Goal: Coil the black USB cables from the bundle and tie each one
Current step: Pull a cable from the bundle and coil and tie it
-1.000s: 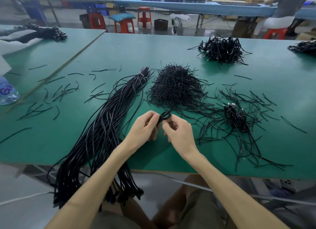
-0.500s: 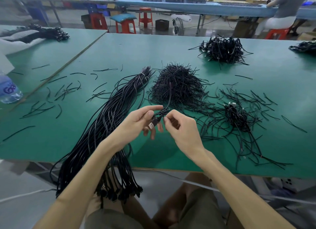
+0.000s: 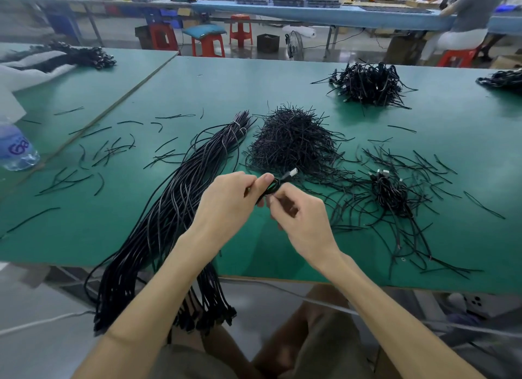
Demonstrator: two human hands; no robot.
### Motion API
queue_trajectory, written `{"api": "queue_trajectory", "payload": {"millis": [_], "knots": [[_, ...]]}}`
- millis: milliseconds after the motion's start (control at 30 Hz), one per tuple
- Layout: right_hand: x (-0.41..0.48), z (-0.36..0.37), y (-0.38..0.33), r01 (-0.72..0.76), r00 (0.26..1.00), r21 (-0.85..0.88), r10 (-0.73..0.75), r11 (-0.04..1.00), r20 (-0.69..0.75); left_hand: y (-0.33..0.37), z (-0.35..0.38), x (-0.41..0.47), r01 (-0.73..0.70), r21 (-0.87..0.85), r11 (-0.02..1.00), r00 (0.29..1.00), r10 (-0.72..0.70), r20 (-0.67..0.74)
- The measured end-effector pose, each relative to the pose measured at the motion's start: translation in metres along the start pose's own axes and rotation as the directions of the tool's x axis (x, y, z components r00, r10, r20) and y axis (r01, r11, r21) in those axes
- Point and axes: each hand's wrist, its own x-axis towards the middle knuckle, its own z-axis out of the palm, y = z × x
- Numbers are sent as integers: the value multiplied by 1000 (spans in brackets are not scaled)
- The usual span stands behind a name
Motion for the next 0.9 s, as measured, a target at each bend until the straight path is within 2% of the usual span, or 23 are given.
{"api": "queue_trajectory", "payload": {"millis": [67,133,200,300,367,467,567,633,700,800,900], "knots": [[0,1,-2,39,999,-54,-40,998,-11,-1,-3,3,52,-86,995,998,-49,34],[0,-1,-4,92,996,-125,-94,988,-6,-2,-9,6,147,-245,958,980,-107,169],[-1,-4,-5,182,983,-233,-185,955,12,-1,-13,4,289,-441,850,936,-155,315],[1,-10,-7,293,954,-393,-296,872,55,-2,-18,-1,429,-574,698,881,-185,435],[0,-11,-7,324,944,-436,-320,840,85,-5,-25,-4,420,-628,655,875,-109,471],[-3,-11,-5,331,943,-423,-317,843,106,-5,-37,-5,318,-740,592,880,105,463],[-5,-10,-1,272,962,-335,-258,902,84,0,-37,-6,197,-711,675,900,164,405],[-6,-9,1,224,975,-273,-214,936,65,2,-33,-5,166,-704,690,911,166,378],[-7,-7,3,167,986,-225,-162,960,44,1,-27,-2,108,-660,743,936,148,319],[-5,-6,3,118,993,-142,-118,983,8,-3,-15,-1,33,-507,861,961,112,253],[-4,-6,0,111,994,-129,-112,985,2,-2,-5,-4,30,-443,896,981,60,186]]}}
